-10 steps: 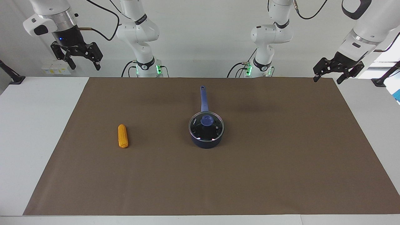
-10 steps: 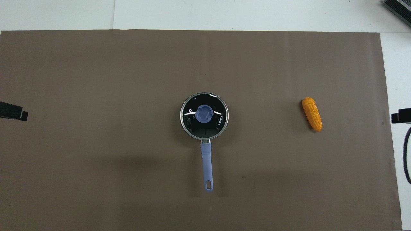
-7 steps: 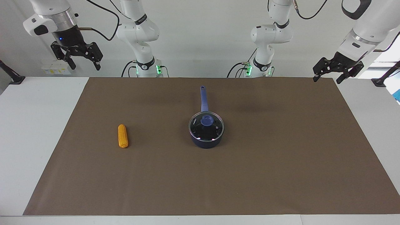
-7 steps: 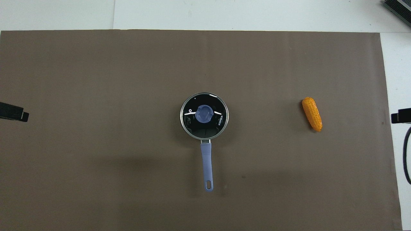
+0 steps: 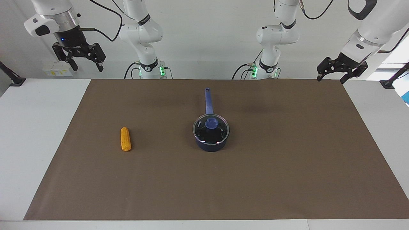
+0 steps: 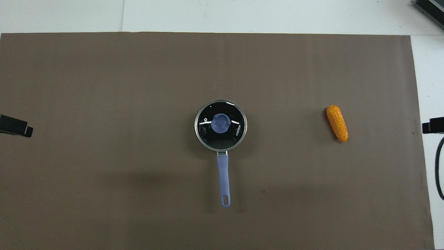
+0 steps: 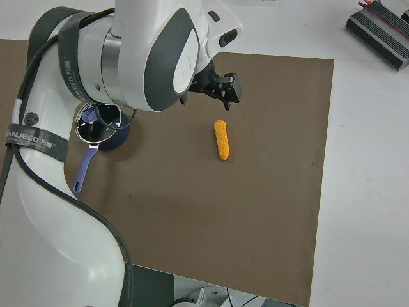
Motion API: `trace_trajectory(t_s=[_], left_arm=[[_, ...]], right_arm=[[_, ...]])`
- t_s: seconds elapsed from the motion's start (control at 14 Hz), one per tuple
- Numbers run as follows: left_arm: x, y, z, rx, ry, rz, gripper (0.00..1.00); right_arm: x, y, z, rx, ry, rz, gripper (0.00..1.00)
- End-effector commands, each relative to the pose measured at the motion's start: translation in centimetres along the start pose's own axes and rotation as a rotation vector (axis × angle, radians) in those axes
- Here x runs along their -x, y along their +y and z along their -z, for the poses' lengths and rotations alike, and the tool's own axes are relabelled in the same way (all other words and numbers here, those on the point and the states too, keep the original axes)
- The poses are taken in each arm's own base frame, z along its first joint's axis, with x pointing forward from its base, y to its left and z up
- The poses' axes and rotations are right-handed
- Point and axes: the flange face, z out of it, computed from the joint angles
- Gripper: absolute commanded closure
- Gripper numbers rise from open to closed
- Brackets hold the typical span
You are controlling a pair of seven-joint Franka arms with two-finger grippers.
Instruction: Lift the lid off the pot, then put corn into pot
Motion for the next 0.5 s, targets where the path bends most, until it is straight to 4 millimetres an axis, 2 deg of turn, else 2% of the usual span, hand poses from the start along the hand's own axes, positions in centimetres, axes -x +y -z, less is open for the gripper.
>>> trace_trajectory(t_s=[0.0,0.14,0.43], left_arm=[[1.0,3.4,-2.4,-0.008,-0.050,-0.053,0.00],[0.8,7.0,-3.7,-0.017,-0.071,-0.072,0.00],[0.0,15.5,-6.4,-0.034,-0.040,-0.020,0.00]], right_arm=[[0.3,0.2,0.4,-0.004,0.001,0.018,0.00],[0.3,0.1,0.4,-0.004,0.001,0.019,0.00],[0.3,0.2,0.4,-0.004,0.001,0.019,0.00]])
